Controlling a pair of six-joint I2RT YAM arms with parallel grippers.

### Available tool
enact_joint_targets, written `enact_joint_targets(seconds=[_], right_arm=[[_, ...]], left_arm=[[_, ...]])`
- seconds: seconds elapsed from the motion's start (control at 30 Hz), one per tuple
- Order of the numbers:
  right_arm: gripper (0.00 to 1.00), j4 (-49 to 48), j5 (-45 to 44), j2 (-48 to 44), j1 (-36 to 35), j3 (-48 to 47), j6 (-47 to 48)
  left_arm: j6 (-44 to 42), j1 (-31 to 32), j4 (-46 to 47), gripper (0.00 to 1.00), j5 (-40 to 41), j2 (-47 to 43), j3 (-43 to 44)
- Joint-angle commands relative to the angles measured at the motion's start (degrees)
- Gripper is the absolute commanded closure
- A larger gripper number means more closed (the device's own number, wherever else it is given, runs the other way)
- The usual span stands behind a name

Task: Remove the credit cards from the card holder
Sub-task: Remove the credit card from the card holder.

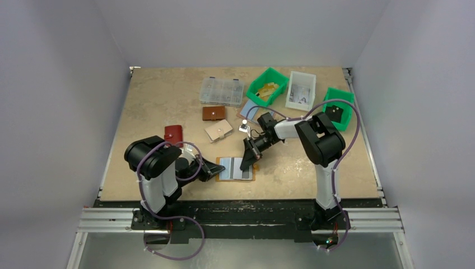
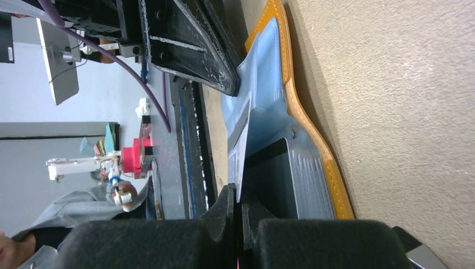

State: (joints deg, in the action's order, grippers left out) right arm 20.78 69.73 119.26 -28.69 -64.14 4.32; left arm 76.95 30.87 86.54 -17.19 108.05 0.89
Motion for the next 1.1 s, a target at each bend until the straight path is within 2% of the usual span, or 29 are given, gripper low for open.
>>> enact_joint_targets(seconds=[0.0, 0.3, 0.47, 0.7, 0.87, 1.07], right_arm=[[1.00, 1.67, -2.95, -0.13, 0.28, -2.21, 3.61], [1.00, 8.02, -6.23, -1.32, 1.27, -4.50, 9.71], [1.00, 15.94, -7.42, -1.85, 3.67, -6.87, 17.62], [1.00, 30.53, -4.71, -4.42, 4.34, -11.24, 33.08], [1.00, 30.12, -6.79, -11.36, 4.34, -11.56, 35.11], [1.00, 24.78, -13.63, -20.58, 4.43, -11.73, 32.14]], left_arm=[[-1.83, -0.32, 15.41, 1.00, -1.01, -0.12, -6.16], [-2.07, -1.23, 15.41, 1.00, -0.67, 0.53, -7.05], [-2.51, -1.51, 15.41, 0.99, -0.06, -1.17, -7.82], [-2.60, -1.60, 15.48, 0.92, -0.25, -1.90, -7.92], [-3.73, -1.59, 15.36, 0.82, -0.23, -4.39, -8.63], [-5.80, -1.61, 12.17, 0.72, -0.59, -7.56, -7.97]])
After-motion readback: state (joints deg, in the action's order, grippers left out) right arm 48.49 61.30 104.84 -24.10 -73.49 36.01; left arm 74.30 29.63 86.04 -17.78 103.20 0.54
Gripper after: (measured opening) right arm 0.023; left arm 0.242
